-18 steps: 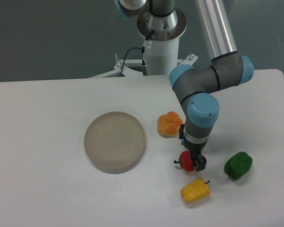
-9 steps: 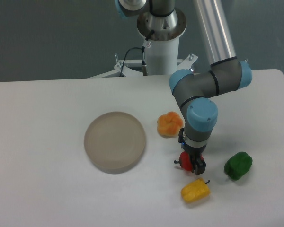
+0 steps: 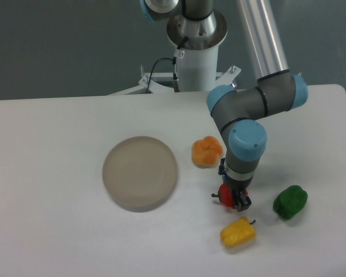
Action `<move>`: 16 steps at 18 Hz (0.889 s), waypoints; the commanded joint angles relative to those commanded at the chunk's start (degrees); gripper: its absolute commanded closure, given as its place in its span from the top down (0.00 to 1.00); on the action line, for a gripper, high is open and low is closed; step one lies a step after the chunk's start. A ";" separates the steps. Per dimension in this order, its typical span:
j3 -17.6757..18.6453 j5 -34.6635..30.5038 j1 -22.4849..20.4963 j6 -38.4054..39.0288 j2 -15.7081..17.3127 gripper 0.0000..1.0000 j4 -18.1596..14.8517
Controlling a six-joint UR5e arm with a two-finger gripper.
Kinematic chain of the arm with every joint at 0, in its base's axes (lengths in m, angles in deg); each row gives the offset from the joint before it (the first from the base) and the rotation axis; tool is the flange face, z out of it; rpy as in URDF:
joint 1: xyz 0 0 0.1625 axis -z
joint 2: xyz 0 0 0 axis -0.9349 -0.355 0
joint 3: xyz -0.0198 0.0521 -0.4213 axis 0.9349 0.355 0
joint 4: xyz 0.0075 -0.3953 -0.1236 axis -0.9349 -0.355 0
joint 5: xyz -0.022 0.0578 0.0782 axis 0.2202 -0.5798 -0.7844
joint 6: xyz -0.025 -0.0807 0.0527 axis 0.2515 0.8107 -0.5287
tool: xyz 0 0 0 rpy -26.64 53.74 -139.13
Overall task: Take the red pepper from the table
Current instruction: 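Lower the gripper around the red bell pepper and close it, then lift the red pepper and carry it toward the green pepper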
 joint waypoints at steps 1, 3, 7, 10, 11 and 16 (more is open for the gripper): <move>-0.18 -0.09 -0.17 0.00 0.09 0.58 -0.09; -1.05 -0.09 -0.26 -0.35 0.61 0.58 -0.35; -5.26 -0.09 -2.28 -2.80 2.46 0.58 -2.97; -13.68 -3.41 -4.91 -9.20 2.46 0.58 -11.04; -15.80 -3.60 -5.71 -10.62 2.29 0.58 -13.34; -22.06 -3.78 -7.12 -13.01 0.44 0.58 -16.08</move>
